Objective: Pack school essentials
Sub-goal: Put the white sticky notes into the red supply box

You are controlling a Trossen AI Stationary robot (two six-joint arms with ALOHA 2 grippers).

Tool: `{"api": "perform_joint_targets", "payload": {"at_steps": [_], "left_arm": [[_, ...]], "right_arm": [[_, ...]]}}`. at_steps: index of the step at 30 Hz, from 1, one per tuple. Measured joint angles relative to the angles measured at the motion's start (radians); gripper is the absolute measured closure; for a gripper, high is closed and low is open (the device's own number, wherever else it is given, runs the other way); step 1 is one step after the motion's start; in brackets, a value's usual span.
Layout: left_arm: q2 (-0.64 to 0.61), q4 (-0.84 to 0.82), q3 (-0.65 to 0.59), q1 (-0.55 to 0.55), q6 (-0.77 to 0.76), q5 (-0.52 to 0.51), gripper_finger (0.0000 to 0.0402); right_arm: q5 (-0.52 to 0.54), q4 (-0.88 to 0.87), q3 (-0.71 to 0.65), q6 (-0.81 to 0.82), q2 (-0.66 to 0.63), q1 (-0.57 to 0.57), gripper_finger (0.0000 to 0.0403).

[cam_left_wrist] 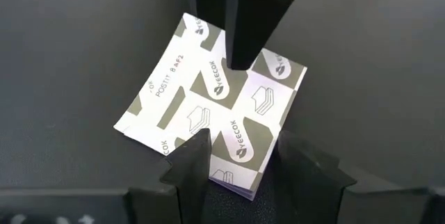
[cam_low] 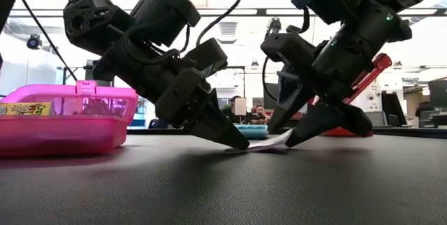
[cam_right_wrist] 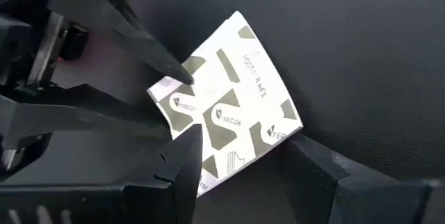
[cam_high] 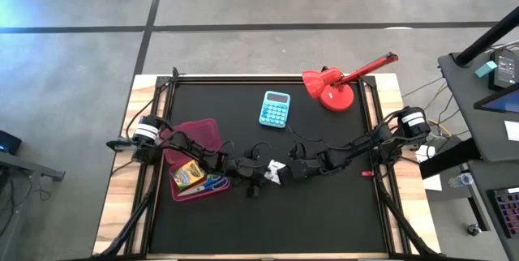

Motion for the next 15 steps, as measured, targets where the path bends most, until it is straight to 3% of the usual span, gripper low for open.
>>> {"api": "perform_joint_targets", "payload": {"at_steps": [7, 15], "left_arm": [[0.001, 0.025, -0.003, 0.0, -0.003, 0.0, 0.0246], [-0.007, 0.087, -0.005, 0.001, -0.008, 0.003, 0.0246]], "right_arm": [[0.024, 0.014, 0.0, 0.017, 0.0, 0.0, 0.0249], [0.054, 0.01, 0.0, 0.026, 0.0, 0.0, 0.0322]]}}
